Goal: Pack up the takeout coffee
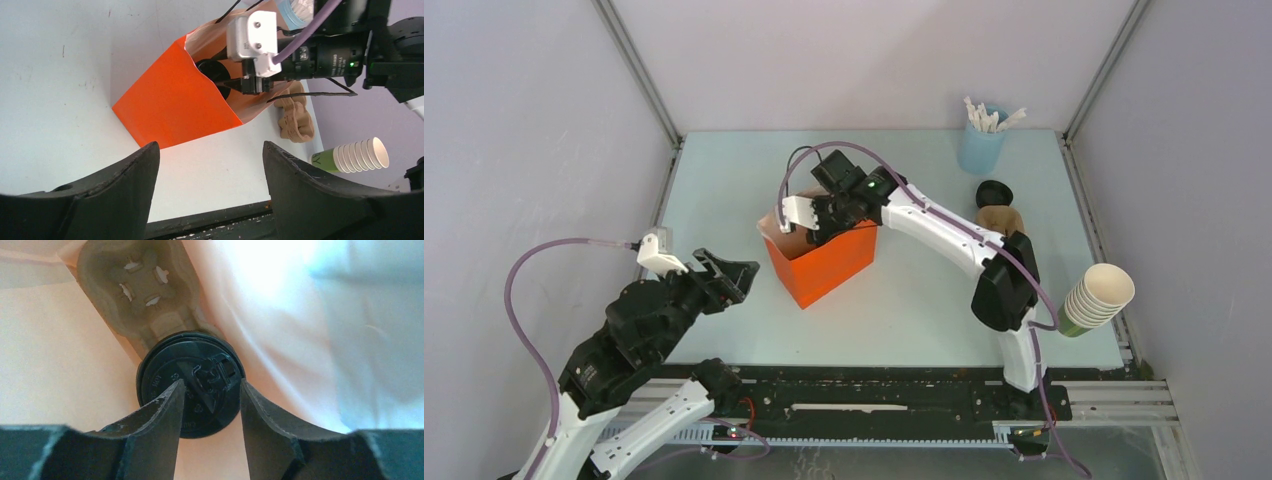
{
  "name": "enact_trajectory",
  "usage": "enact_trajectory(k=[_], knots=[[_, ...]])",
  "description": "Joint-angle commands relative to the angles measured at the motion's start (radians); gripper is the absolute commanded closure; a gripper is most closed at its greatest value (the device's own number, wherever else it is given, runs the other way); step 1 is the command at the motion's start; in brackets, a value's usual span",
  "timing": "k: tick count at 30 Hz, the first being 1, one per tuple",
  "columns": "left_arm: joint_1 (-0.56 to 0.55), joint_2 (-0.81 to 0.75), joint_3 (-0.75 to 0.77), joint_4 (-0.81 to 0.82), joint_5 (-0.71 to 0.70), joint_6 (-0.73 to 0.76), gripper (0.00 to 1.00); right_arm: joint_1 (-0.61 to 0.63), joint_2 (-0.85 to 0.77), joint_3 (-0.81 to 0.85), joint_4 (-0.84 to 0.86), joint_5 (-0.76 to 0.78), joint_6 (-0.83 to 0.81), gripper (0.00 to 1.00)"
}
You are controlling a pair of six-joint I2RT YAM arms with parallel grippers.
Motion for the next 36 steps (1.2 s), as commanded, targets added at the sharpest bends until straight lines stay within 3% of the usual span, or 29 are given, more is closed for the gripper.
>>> enact_trajectory(k=[1, 12, 17, 19, 22, 26, 29, 36], knots=[[-0.001, 0.008, -0.013, 0.03, 0.018, 0.013, 0.2, 0.011, -0.1, 0.034, -0.013, 0.023, 0.025, 0.46], [-0.001, 0.012, -0.02, 0.042, 0.039, 0.017, 0.2, 0.026, -0.259, 0.05, 0.066, 0.086, 0.121, 0.28], [0.0, 0.012, -0.016, 0.049, 0.048, 0.025, 0.2, 0.039, -0.31, 0.088, 0.025, 0.097, 0.156, 0.27], [-0.001, 0.009, -0.014, 0.052, 0.05, 0.032, 0.2, 0.035, -0.362, 0.078, 0.056, 0.13, 0.243, 0.27], [-0.001, 0.007, -0.008, 0.061, 0.05, 0.061, 0.19, -0.003, -0.471, -0.005, 0.231, 0.21, 0.42, 0.23], [-0.001, 0.024, 0.024, 0.074, 0.059, 0.148, 0.17, -0.096, -0.604, -0.185, 0.509, 0.481, 0.653, 0.18], [-0.001, 0.027, 0.056, 0.098, 0.076, 0.221, 0.15, -0.211, -0.638, -0.258, 0.577, 0.589, 0.812, 0.18], [-0.001, 0.035, 0.154, 0.167, 0.049, 0.355, 0.08, -0.537, -0.564, -0.279, 0.571, 0.588, 1.065, 0.2]])
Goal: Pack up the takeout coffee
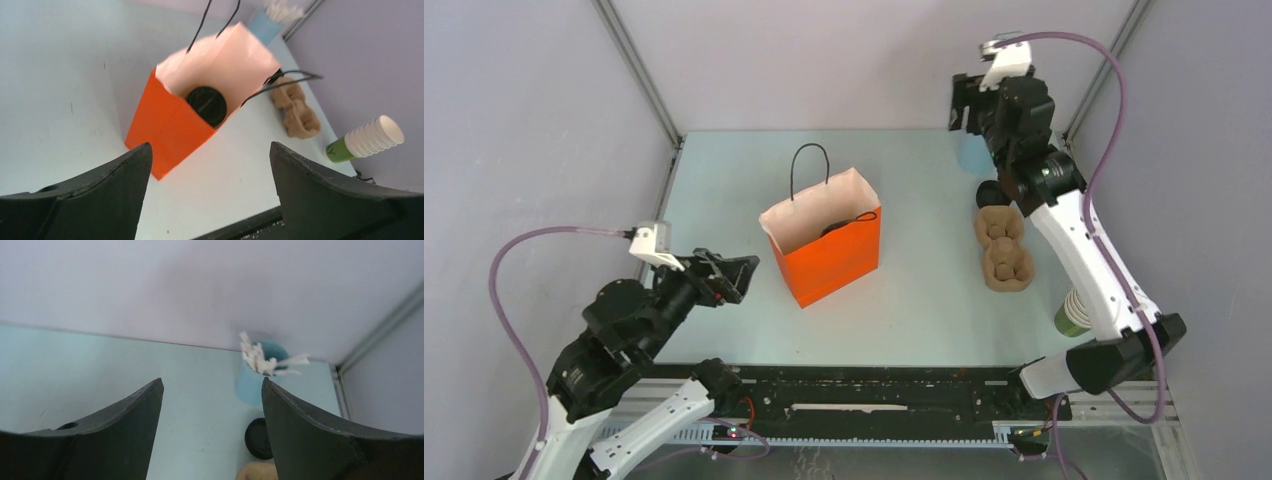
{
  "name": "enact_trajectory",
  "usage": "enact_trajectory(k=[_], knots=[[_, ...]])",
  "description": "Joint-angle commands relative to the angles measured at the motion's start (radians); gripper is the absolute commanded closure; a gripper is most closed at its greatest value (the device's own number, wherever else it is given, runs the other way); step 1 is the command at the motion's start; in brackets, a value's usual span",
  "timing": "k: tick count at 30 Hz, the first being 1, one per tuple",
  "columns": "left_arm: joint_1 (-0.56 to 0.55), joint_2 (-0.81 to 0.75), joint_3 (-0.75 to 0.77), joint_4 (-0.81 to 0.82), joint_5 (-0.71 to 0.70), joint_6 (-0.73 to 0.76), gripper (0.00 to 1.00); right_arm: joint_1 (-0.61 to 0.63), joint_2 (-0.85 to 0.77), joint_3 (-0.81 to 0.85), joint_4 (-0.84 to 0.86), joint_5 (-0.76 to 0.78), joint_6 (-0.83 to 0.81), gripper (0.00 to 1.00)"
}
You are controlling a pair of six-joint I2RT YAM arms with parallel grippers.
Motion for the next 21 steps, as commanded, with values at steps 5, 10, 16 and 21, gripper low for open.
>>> enact_trajectory(k=[5, 10, 16, 21], knots=[[-0.002, 0.049, 0.135, 0.174, -0.09, 0.211, 0.07, -0.329, 0.203, 0.065, -0.034, -0.108, 0.407, 0.23], [-0.002, 0.07, 0.107, 0.282, -0.152, 0.291, 0.07, -0.458, 0.313, 0.102, -0.042, -0.236, 0.476, 0.31], [-0.001, 0.078, 0.036, 0.385, -0.206, 0.342, 0.07, -0.544, 0.421, 0.153, -0.018, -0.303, 0.499, 0.34], [-0.001, 0.085, 0.002, 0.4, -0.204, 0.328, 0.07, -0.558, 0.5, 0.213, -0.017, -0.342, 0.51, 0.4]])
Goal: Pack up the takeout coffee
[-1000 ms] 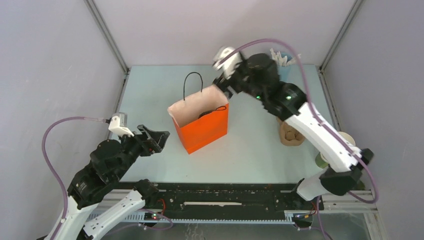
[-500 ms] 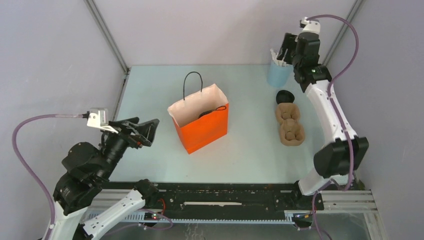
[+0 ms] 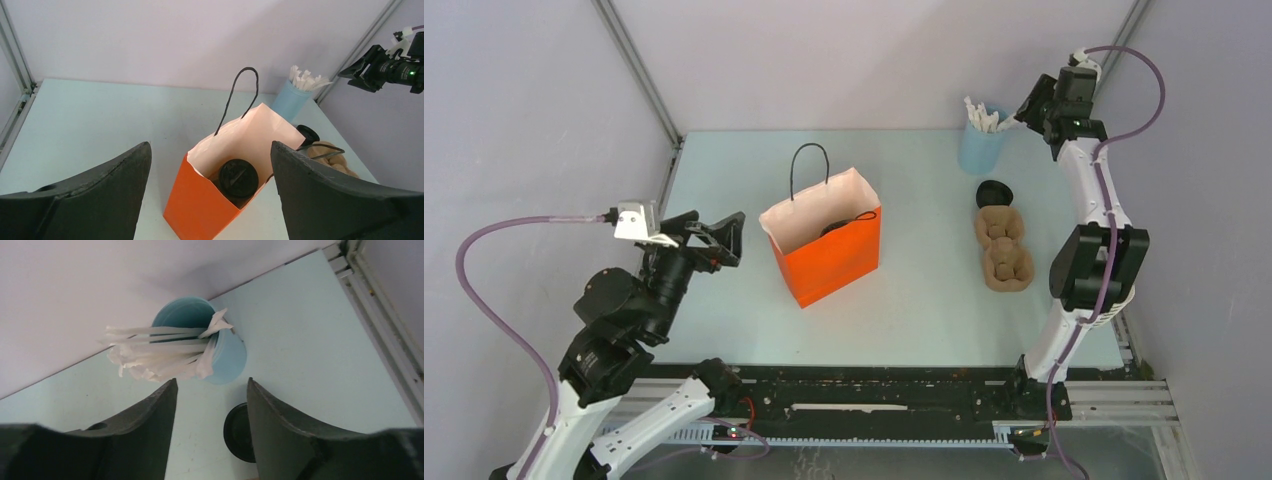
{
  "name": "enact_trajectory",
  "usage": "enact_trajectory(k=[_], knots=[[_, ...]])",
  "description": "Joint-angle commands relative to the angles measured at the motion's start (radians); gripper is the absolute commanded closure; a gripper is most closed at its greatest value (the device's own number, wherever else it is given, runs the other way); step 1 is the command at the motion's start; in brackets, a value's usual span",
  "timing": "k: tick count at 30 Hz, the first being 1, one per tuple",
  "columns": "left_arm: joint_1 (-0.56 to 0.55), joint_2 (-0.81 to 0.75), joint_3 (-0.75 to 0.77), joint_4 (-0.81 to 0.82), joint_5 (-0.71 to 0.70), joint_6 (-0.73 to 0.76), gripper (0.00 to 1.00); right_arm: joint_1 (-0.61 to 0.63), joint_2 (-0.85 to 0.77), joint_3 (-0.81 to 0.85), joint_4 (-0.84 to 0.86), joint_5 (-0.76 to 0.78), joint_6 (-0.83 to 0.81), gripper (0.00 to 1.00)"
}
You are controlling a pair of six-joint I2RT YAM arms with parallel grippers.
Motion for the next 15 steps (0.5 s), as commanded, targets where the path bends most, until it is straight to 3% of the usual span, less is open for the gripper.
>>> enact_trajectory(k=[1, 11, 15], knots=[[0.0, 0.016, -0.035, 0.065, -0.027, 0.023, 0.07, -0.001, 0.043, 0.073, 0.037, -0.067, 0.048, 0.41], [-0.001, 0.005, -0.038, 0.04, -0.019, -0.002, 0.07, -0.002, 0.122, 0.12, 0.051, -0.06, 0.065, 0.5], [-0.001, -0.001, -0.043, 0.033, -0.016, -0.013, 0.07, -0.001, 0.162, 0.157, 0.036, -0.066, 0.064, 0.59]])
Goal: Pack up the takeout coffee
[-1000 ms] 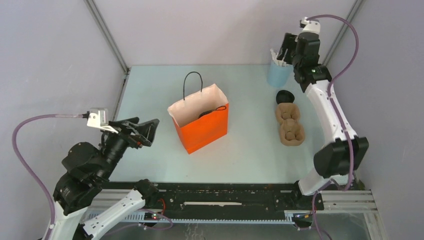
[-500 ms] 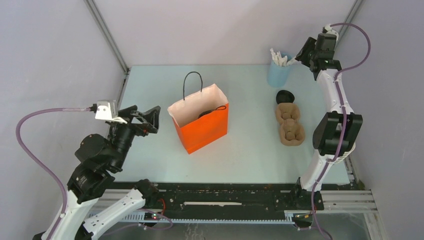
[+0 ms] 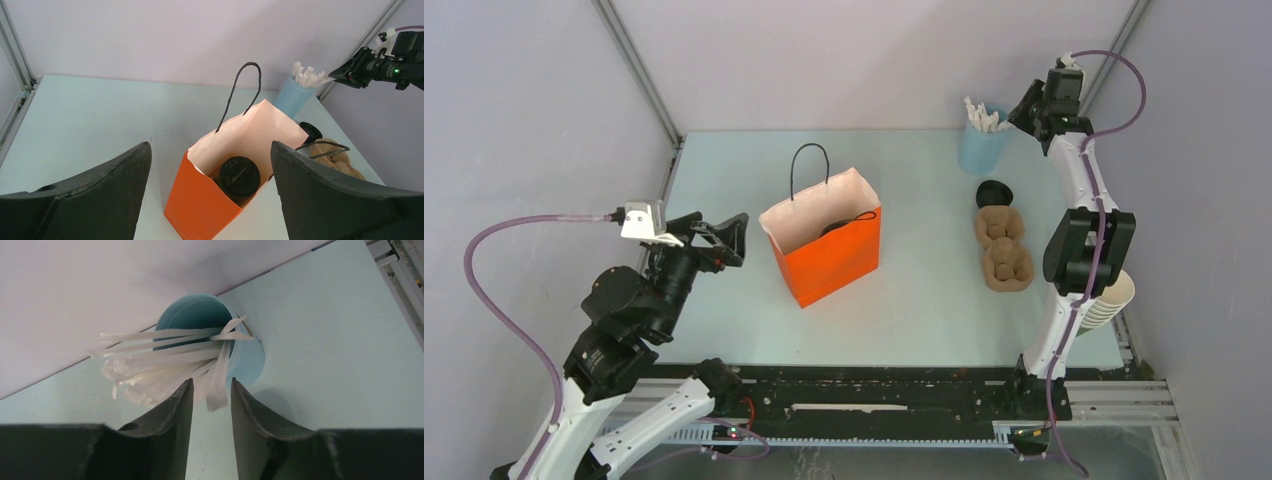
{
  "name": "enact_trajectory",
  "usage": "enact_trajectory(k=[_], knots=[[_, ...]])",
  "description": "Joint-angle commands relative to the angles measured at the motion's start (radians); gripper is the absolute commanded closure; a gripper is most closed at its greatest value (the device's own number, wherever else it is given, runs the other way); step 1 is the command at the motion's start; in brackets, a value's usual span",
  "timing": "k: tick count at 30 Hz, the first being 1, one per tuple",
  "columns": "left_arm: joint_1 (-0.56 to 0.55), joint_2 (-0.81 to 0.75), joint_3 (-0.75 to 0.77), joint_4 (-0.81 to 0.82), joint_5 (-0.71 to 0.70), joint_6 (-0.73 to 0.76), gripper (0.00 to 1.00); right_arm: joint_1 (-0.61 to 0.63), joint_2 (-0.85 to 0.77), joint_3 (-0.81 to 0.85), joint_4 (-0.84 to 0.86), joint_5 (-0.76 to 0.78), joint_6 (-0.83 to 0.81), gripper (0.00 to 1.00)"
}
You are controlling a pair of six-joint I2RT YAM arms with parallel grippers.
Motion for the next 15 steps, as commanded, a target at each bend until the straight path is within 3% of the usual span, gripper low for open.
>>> enact_trajectory(k=[1, 7, 15], knots=[[-0.002, -0.007, -0.01, 0.016, -0.009, -0.012, 0.07, 0.0, 0.027, 0.07, 0.021, 0.006, 0.017, 0.61], [-0.001, -0.015, -0.004, -0.001, -0.012, -0.02, 0.07, 0.0, 0.061, 0.103, 0.008, 0.018, 0.014, 0.65], [-0.002, -0.016, 0.019, -0.026, 0.001, -0.035, 0.07, 0.016, 0.003, 0.167, -0.076, 0.106, -0.038, 0.98]])
